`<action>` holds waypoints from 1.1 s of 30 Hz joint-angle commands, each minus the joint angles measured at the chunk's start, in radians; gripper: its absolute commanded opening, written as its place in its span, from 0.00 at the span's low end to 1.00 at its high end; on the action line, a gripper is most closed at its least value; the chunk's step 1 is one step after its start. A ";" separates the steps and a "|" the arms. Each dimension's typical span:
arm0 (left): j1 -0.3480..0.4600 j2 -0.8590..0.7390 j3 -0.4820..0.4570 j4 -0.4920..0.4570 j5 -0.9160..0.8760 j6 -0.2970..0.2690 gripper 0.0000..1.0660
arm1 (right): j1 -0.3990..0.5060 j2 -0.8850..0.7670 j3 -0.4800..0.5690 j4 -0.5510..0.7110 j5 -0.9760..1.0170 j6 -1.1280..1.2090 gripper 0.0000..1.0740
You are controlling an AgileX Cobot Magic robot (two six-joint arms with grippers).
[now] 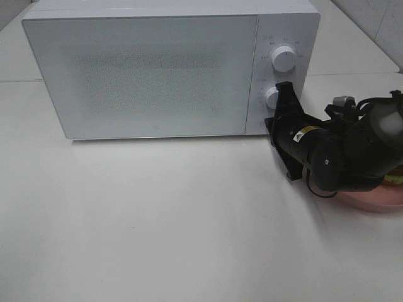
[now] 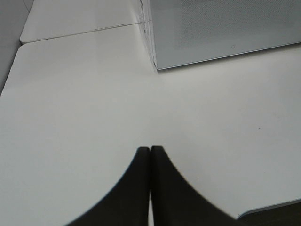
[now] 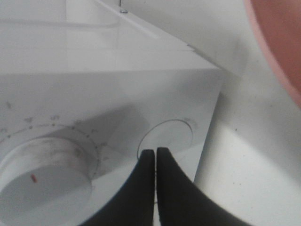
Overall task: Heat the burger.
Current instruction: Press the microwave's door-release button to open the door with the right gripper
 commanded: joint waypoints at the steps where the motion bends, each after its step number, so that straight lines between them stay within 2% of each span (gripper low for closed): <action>1: -0.006 -0.023 0.002 -0.004 -0.015 -0.004 0.00 | 0.003 0.006 -0.020 0.027 0.003 -0.021 0.00; 14: -0.006 -0.023 0.002 -0.004 -0.015 -0.004 0.00 | 0.000 0.068 -0.048 0.040 -0.074 -0.017 0.00; 33: -0.006 -0.023 0.002 -0.004 -0.015 -0.004 0.00 | 0.000 0.068 -0.170 0.050 -0.062 -0.075 0.00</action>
